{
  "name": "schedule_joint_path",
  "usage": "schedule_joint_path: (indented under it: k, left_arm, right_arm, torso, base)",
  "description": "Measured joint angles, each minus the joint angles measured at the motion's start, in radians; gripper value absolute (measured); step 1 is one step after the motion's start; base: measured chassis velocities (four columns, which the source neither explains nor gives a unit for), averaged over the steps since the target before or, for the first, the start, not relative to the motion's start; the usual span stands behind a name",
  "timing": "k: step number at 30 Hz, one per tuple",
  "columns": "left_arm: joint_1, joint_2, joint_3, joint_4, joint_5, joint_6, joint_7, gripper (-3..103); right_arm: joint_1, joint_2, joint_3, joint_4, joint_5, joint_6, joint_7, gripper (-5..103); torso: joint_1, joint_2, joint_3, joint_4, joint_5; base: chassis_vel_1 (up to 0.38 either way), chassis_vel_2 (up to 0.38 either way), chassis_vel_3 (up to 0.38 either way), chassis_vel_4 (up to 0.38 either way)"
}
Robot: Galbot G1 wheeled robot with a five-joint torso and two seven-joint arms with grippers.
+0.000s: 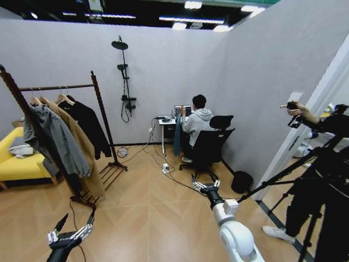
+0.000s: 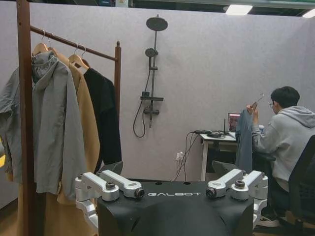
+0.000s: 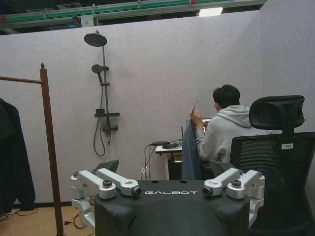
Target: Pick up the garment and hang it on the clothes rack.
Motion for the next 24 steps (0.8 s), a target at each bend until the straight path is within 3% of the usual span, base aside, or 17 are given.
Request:
schedule_joint_path:
  k: [14, 24]
  left_arm:
    - [0.000, 0.000, 0.000, 0.000, 0.000, 0.000, 0.000, 100]
    - [0.000, 0.000, 0.000, 0.000, 0.000, 0.000, 0.000, 100]
  right_arm:
    - [-0.026, -0.012, 0.022, 0.013, 0.053, 0.025, -0.060, 100]
    - [-0.060, -0.011, 0.045, 0.023, 0.053, 0.051, -0.101, 100]
  torso:
    - [0.000, 0.000, 0.000, 0.0000, 0.0000]
    - [0.000, 0.000, 0.000, 0.0000, -0.0002]
  base:
    - [-0.021, 0.023, 0.015, -0.016]
    - [-0.193, 0.181, 0.180, -0.180]
